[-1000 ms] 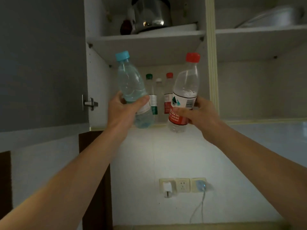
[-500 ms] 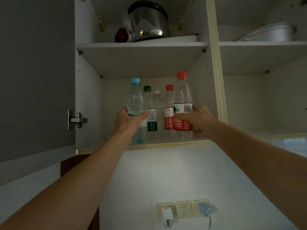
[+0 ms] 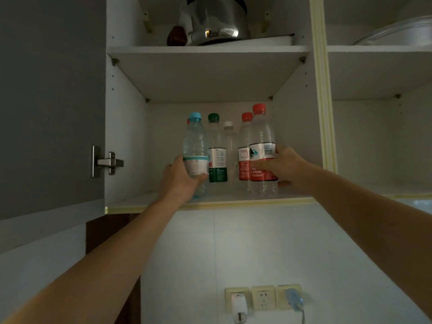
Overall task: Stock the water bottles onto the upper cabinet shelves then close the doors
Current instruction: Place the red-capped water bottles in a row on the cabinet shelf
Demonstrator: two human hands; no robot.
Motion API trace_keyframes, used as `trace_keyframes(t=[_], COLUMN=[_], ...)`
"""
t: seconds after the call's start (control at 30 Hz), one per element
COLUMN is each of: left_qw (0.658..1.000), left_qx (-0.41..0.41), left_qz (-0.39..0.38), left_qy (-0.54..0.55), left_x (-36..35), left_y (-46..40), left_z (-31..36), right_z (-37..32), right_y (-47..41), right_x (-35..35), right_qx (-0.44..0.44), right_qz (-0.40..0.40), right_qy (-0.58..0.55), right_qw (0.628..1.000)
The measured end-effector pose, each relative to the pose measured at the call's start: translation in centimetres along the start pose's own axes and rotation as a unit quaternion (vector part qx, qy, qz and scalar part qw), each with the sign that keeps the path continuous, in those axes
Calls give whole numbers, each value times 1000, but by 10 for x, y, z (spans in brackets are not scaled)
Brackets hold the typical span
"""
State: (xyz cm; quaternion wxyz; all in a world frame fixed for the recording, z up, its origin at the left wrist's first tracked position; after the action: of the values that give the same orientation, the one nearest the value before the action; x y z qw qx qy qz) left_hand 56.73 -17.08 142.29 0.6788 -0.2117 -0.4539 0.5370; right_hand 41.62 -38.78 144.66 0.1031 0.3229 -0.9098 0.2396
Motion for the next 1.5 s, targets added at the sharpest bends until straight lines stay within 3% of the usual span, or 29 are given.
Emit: trace_keyframes(t=[0.5,0.8,0.93,1.03,1.17,1.3,1.5], left_qw=[999,994,997,998,994,993,996], left_qx=[8,32,25,-2,-51,-56,1], left_qz=[-31,-39,11,60,65,48,-18], left_qy=[-24,-93,-69,-2,66,96,85], left_x=[-33,-28,-15,-3,7,6,-4], left_y=[-23,-14,6,39,97,164,268], left_z=[7,15,30,59,108,140,146], right_z=[12,7,6,11,32,67,122], right_y=[-27,-16,24,76,145,197,286], right_x=[-5,-1,14,30,51,58,45], right_qx=[-10,5,52,138,225,213,133], right_qz=[-2,34,87,117,113,78,-6], right_qy=[1,94,145,187,180,119,46], right_qw=[1000,995,984,966,951,967,990])
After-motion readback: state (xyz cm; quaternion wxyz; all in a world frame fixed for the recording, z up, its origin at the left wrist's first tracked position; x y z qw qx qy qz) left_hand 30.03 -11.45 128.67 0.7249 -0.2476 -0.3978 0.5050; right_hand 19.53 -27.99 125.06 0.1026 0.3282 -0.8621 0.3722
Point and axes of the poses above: each hand's wrist, its own y-axis away from the middle knuckle, its own x-axis out of the back of the hand, z = x × y, the point moved 5 cm from there along -y, towards the middle knuckle, and after that the axes turned 8 degrees about -x, right-handed, at the moved point
